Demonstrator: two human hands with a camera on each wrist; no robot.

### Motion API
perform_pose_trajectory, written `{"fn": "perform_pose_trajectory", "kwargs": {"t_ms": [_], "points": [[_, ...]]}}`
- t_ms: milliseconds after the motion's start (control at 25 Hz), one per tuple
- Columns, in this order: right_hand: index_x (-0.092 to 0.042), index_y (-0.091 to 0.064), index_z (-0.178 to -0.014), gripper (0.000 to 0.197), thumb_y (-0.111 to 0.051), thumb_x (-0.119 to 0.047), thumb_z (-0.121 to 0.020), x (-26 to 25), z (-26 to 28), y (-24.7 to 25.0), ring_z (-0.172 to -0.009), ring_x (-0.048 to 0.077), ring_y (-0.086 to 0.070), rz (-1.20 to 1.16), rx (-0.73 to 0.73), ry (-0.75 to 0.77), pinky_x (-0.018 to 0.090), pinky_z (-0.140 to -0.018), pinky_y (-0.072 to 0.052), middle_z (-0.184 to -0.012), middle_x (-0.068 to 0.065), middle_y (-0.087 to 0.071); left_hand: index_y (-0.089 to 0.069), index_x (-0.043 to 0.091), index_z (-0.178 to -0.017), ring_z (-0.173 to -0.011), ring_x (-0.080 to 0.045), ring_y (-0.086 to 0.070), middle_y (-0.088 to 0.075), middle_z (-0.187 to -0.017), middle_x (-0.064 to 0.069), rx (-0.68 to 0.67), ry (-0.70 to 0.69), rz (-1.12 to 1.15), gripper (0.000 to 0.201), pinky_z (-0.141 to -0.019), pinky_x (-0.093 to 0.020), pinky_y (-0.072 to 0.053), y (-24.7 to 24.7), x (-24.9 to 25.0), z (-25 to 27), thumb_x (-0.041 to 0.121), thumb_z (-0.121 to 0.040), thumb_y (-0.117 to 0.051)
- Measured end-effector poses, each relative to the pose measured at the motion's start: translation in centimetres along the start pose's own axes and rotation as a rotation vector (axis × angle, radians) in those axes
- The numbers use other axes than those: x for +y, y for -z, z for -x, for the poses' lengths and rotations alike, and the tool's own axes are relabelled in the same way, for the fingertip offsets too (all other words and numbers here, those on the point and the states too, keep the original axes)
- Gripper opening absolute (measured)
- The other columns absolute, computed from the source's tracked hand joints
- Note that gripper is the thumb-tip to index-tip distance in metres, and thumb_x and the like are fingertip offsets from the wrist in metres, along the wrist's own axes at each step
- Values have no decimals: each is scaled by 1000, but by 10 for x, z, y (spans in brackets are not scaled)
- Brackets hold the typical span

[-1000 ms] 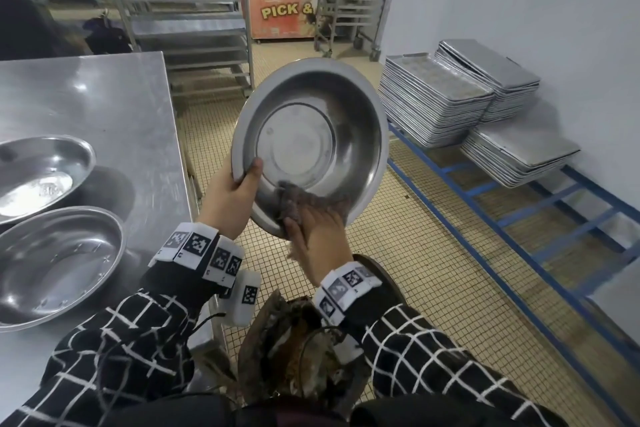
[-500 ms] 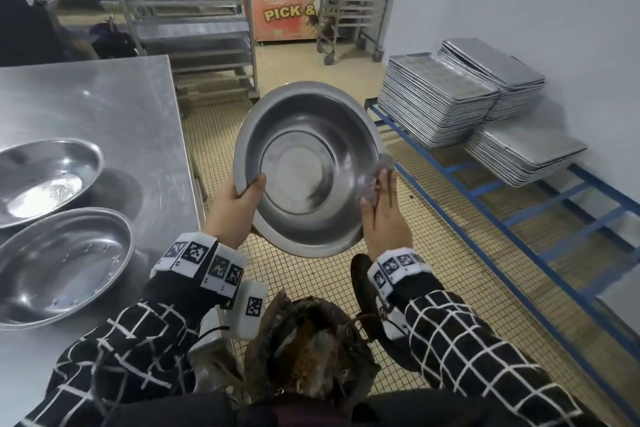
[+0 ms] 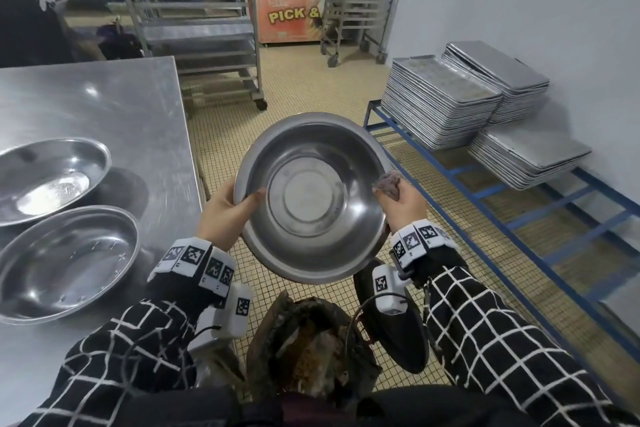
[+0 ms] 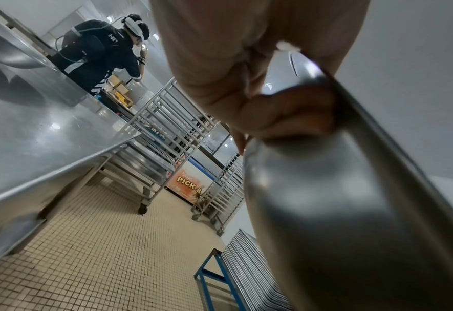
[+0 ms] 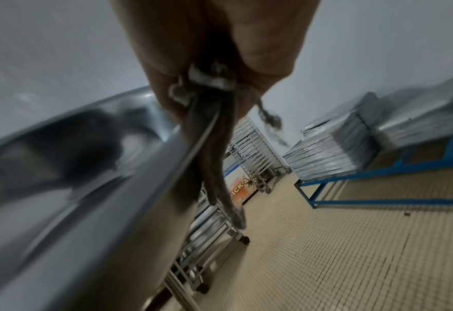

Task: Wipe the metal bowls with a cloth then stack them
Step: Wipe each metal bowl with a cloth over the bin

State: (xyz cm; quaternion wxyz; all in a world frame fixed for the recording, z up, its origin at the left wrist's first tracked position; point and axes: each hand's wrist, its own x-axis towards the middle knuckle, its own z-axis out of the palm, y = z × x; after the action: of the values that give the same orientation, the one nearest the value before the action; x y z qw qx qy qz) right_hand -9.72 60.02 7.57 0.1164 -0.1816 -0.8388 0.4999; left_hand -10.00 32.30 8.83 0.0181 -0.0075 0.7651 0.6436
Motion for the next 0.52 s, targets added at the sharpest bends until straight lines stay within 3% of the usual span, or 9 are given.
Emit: {"fn": "perform_pose_trajectory", "kwargs": {"t_ms": [80, 160, 240, 320, 400, 520], "points": [[-11, -63, -100, 19, -67, -22, -86, -3, 9, -11, -87, 14, -63, -129, 119, -43, 21, -67, -50, -90, -3, -65, -54, 23, -120, -86, -6, -67, -65, -102, 5, 79, -96, -10, 33, -70, -22, -56, -4, -4, 2, 20, -88, -64], [-10, -61, -100, 19, -65, -22, -87, -13, 20, -22, -84, 14, -62, -253, 221, -79, 31, -78, -55, -87, -4, -61, -51, 29, -120, -99, -8, -64, -62, -110, 3, 111, -177, 92, 38, -78, -22, -55, -10, -4, 8, 14, -88, -64], [-15, -59, -100, 15, -64, -22, -88, -27, 32, -33, -79, 7, -61, -399, 252, -87, 24, -74, -55, -86, -9, -59, -46, 37, -120, -106, -4, -60, -60, -115, 8, 127, -243, 151, 47, -86, -18, -52, -19, 0, 15, 12, -86, -66], [-23, -57, -98, 11, -63, -24, -89, -40, 45, -44, -79, 5, -62, -516, 259, -56, 21, -69, -54, -87, -10, -61, -51, 31, -114, -99, 4, -62, -66, -104, 14, 93, -227, 165, 39, -83, -11, -50, -33, 4, 24, 11, -85, -67], [-30, -57, -97, 11, -64, -28, -88, -45, 54, -51, -89, 9, -64, -568, 265, -13, 31, -81, -54, -94, -9, -65, -59, 32, -95, -86, 10, -64, -71, -84, 22, 77, -165, 166, 22, -73, -9, -49, -42, 12, 33, 13, -86, -67], [-25, -58, -106, 22, -61, -37, -89, -44, 56, -51, -94, 15, -65, -551, 160, -14, 37, -85, -54, -100, -5, -67, -56, 33, -86, -78, 4, -65, -68, -76, 17, 122, -128, 247, 22, -70, -14, -51, -41, 21, 32, 12, -91, -60]]}}
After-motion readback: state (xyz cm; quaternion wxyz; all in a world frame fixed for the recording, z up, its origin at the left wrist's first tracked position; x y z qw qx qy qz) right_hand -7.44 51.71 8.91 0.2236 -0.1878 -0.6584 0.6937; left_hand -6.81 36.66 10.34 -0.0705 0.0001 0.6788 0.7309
